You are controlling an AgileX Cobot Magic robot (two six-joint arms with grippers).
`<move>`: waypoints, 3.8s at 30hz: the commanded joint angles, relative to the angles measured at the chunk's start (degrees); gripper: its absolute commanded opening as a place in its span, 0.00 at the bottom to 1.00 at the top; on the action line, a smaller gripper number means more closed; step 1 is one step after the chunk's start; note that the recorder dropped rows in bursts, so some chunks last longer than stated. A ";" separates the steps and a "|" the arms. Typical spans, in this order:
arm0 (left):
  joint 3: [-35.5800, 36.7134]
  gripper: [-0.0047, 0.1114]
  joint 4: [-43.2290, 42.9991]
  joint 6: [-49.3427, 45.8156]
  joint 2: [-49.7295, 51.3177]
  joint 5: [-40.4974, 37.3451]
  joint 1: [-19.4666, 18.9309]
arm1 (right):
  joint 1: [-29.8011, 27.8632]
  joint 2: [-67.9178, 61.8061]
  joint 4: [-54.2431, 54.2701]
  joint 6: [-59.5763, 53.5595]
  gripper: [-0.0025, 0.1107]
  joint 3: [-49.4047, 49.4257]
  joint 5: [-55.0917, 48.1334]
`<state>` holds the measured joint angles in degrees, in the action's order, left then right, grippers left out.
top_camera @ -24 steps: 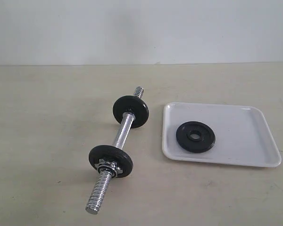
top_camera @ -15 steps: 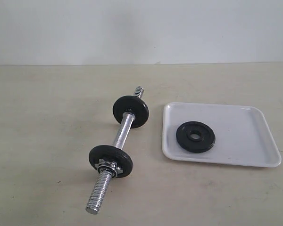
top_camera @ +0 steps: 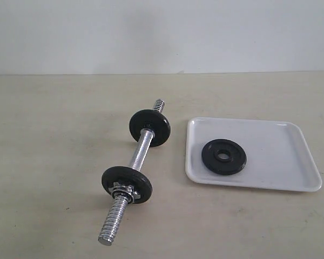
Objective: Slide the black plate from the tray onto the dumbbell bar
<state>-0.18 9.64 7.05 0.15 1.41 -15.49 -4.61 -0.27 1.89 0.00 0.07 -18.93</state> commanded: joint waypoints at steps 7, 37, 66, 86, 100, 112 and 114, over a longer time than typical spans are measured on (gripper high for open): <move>0.18 0.39 0.45 0.94 -0.15 2.06 0.13 | -0.16 0.27 -0.13 0.00 0.03 -0.07 0.39; -0.04 0.07 0.45 1.08 -0.15 -4.13 0.13 | -0.16 0.27 -0.13 0.00 0.03 -0.07 0.39; -13.47 0.07 4.90 -30.17 2.24 22.02 0.13 | -0.16 0.27 -9.17 0.00 0.03 -0.07 0.64; -19.30 0.07 4.90 -11.38 10.52 19.80 0.13 | -0.16 0.27 9.43 17.37 0.03 -0.07 49.52; -19.30 0.07 4.90 -17.11 10.52 14.73 0.13 | -0.16 0.27 16.63 19.85 0.03 -0.07 58.50; -19.30 0.07 4.90 -19.18 10.52 14.68 0.13 | -0.16 0.27 16.63 31.57 0.03 -0.07 58.50; -19.30 0.07 4.90 -20.19 10.52 14.68 0.13 | -0.16 0.27 16.63 31.70 0.03 -0.07 58.50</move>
<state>-19.21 14.13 -11.47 10.29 16.60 -15.49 -4.61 -0.15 18.64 30.69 0.07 39.13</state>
